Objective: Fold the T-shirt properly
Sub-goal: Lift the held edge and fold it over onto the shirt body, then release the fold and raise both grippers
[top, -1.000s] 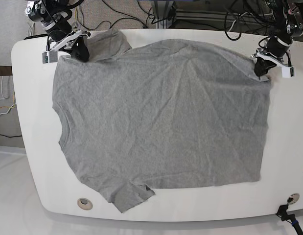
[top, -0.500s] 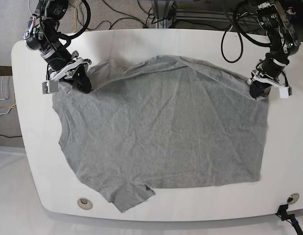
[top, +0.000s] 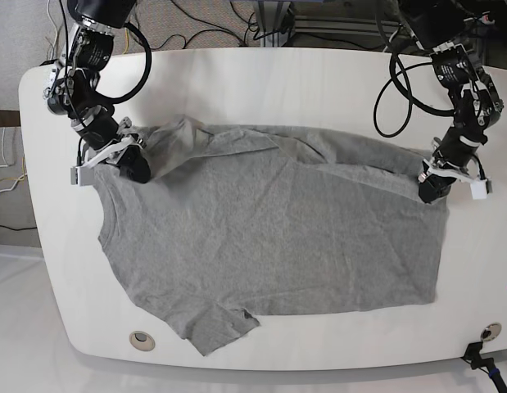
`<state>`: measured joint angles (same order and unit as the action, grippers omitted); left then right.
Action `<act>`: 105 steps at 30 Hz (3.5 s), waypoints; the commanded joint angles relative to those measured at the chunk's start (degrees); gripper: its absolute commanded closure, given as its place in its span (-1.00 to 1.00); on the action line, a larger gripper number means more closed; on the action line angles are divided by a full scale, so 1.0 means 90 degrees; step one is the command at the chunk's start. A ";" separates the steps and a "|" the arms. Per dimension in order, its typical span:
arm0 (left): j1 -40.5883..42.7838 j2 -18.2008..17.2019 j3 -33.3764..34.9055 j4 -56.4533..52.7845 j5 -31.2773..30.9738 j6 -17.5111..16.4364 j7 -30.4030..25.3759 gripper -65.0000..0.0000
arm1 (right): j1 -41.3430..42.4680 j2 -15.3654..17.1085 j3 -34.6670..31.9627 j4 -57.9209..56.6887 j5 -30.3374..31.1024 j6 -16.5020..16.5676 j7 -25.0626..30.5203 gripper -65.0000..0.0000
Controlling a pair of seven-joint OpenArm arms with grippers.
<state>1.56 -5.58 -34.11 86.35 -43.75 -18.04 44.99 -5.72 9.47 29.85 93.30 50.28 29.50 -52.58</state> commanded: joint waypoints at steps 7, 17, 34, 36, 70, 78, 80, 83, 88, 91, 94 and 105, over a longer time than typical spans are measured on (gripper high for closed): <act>-0.0266 -0.0185 -0.0015 -0.0036 -0.0097 -0.0061 -0.0140 1.00 | 0.0699 0.0437 -0.0283 -0.0662 0.0152 0.0049 0.0181 1.00; -0.0296 -0.0469 -0.0015 -0.0183 -0.0097 -0.0061 -0.0335 1.00 | 0.1236 0.0476 -0.0293 -0.1521 0.0152 0.0049 0.0191 1.00; -0.0432 -0.0742 0.0014 -0.0192 -0.0097 -0.0081 -0.0315 0.59 | 0.1607 0.0495 -0.0303 -0.1580 -0.0561 0.0058 0.0191 0.28; -0.0462 -0.0781 0.0014 -0.0192 -0.0097 -0.0071 -0.0325 0.06 | 0.1607 0.0505 -0.0303 -0.1580 -0.0571 0.0058 0.0191 -0.09; 0.1179 -0.1084 0.0571 0.1214 0.2951 -0.0090 -0.2083 -0.26 | -0.0591 0.0544 -0.0244 0.0022 -0.4449 0.0117 0.1930 -0.71; 0.1179 -0.1104 0.0815 0.0316 0.2961 -0.0081 -0.3050 -0.25 | -0.0581 0.0574 -0.0234 -0.0525 -0.4459 0.0117 0.2447 -0.71; 0.1169 -0.1104 0.0894 0.0032 0.3117 -0.0081 -0.3275 -0.25 | -0.0581 0.0662 -0.0234 -0.0603 -0.4439 0.0117 0.2477 -0.71; 0.1121 -0.1084 0.0972 -0.0339 0.3566 -0.0081 -0.3568 -0.25 | -0.0571 0.0681 -0.0234 -0.0642 -0.4439 0.0117 0.2477 -0.71; 0.1121 -0.1035 0.0981 -0.0436 0.3596 -0.0081 -0.3861 -0.25 | -0.0552 0.0769 -0.0234 -0.0652 -0.4429 0.0117 0.2526 -0.71; 0.1121 -0.1035 0.0981 -0.0466 0.3596 -0.0081 -0.3861 -0.25 | -0.0552 0.0769 -0.0234 -0.0652 -0.4439 0.0117 0.2584 -0.71; 0.1121 -0.1035 0.0981 -0.0456 0.3596 -0.0081 -0.3861 -0.25 | -0.0552 0.0759 -0.0234 -0.0857 -0.4439 0.0117 0.2672 -0.66; 0.1121 -0.1055 0.0981 -0.0456 0.3596 -0.0090 -0.3861 -0.25 | -0.0405 0.0759 -0.0234 -0.1570 -0.4429 0.0117 0.2897 0.50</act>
<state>12.23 -14.04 -25.02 81.34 -10.98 -19.05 11.94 -9.32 15.68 27.53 78.98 10.81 30.48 -24.80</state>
